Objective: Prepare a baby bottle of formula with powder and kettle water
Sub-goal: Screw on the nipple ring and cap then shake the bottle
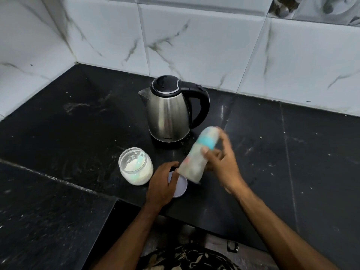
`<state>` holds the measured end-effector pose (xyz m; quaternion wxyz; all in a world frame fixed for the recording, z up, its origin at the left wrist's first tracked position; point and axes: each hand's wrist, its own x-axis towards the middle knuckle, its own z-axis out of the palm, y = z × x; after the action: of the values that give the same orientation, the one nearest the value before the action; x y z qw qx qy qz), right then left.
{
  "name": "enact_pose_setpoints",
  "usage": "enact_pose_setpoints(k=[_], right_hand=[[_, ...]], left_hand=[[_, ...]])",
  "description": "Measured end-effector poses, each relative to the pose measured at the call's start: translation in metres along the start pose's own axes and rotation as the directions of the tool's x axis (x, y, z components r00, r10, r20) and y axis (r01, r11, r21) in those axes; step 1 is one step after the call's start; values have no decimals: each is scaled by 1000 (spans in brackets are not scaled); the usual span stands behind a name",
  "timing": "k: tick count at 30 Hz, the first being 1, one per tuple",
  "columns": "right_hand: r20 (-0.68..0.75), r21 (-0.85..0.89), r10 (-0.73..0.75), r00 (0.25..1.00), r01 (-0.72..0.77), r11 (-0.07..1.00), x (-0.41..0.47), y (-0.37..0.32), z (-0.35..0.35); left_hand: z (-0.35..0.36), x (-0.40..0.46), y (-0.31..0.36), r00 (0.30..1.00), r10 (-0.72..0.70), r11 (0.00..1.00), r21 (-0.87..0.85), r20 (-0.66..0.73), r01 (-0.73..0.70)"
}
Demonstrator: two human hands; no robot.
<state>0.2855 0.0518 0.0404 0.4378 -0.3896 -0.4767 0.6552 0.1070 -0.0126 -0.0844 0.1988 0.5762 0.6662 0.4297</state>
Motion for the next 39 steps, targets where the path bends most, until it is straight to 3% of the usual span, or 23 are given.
enact_pose_setpoints(k=[2, 3, 6, 8, 10, 13, 14, 18, 20, 22, 25, 26, 29, 31, 33, 36, 37, 39], right_hand=[[135, -101, 38, 990, -24, 995, -6, 3, 2], [111, -81, 19, 994, -10, 997, -4, 2, 2], [-151, 102, -43, 988, 58, 993, 13, -7, -4], [-213, 186, -41, 976, 82, 979, 17, -5, -5], [-111, 126, -9, 994, 23, 992, 8, 3, -2], [188, -100, 52, 981, -34, 994, -9, 16, 4], [193, -110, 38, 980, -17, 994, -8, 15, 3], [-180, 151, -50, 982, 78, 985, 17, -6, -3], [-249, 214, -47, 967, 103, 972, 21, -6, -4], [-136, 140, -25, 990, 45, 989, 10, 1, 1], [191, -107, 44, 981, -24, 994, -8, 9, 4], [195, -109, 26, 980, -4, 994, -6, 8, 3], [-91, 58, -43, 995, 48, 997, 12, -4, -1], [-179, 163, -43, 983, 73, 984, 20, -6, -3], [-73, 109, -16, 997, 24, 994, 13, -3, -1], [233, -161, 60, 971, -22, 987, -5, 1, 1], [244, -168, 49, 969, -8, 986, -3, -1, 1], [84, -35, -21, 996, 24, 999, 6, -9, 0]], left_hand=[[0, 0, -1, 1000, 6, 1000, -8, 5, -6], [0, -1, 0, 1000, 11, 1000, -3, 3, -11], [0, -1, 4, 1000, -1, 1000, 6, -25, 2], [0, -1, 6, 999, -13, 1000, -4, -32, 13], [-1, 0, 4, 1000, -3, 1000, -14, -17, 3], [-2, 1, -1, 999, 23, 999, -37, 38, -21], [-2, 0, -2, 999, 23, 999, -36, 38, -22], [-1, -2, 5, 1000, 1, 1000, 7, -29, -1], [0, -1, 7, 1000, -10, 1000, 5, -26, 10], [0, -1, 2, 1000, -3, 1000, 7, -19, 3], [0, 0, -7, 999, 17, 1000, -8, 37, -16], [0, 0, -7, 999, 24, 1000, -6, 31, -24], [-1, -1, 3, 999, 17, 1000, 13, -37, -17], [0, -1, 7, 999, 5, 1000, 13, -41, -4], [0, -1, 2, 999, 9, 1000, 12, -37, -8], [1, 0, -10, 999, 30, 999, 15, 38, -31], [1, 0, -9, 999, 34, 999, 18, 37, -35], [0, -1, -2, 1000, 26, 1000, 15, -14, -26]])
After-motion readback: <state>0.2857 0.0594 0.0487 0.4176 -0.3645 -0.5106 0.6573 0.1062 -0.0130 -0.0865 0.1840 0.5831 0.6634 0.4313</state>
